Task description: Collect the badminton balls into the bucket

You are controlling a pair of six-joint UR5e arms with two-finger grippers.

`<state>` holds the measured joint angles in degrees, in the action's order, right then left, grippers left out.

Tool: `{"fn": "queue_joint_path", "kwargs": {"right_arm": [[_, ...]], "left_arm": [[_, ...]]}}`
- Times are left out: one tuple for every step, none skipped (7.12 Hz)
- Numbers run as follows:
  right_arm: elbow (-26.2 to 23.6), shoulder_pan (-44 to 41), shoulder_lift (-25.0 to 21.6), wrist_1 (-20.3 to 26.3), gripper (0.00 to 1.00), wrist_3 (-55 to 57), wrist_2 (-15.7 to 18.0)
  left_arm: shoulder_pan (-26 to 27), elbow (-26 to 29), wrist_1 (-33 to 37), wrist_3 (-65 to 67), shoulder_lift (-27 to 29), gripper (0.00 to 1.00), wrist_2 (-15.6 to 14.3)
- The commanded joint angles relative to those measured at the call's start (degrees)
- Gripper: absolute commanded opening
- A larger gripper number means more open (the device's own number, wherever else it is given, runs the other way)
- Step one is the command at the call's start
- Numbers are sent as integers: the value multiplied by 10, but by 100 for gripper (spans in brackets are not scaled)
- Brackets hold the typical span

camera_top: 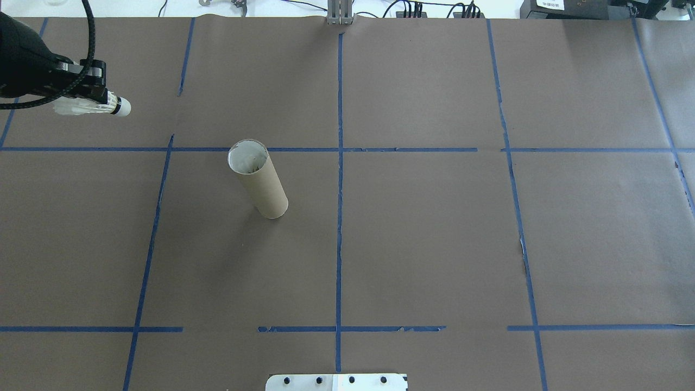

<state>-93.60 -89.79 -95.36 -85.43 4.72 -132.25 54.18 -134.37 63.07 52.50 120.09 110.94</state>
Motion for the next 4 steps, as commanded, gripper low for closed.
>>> {"fn": "queue_joint_path", "kwargs": {"right_arm": [[0,1,0,0,100,0,0],[0,1,0,0,100,0,1],[0,0,0,0,100,0,0],[0,1,-1,0,100,0,1]], "left_arm": [[-28,19,-71,-8,64,0,-10],[-42,53,-116,-11,118,0,-12],[-59,60,-121,-18,129,0,-21],[-74,90,-126,-20,153,0,-48]]}}
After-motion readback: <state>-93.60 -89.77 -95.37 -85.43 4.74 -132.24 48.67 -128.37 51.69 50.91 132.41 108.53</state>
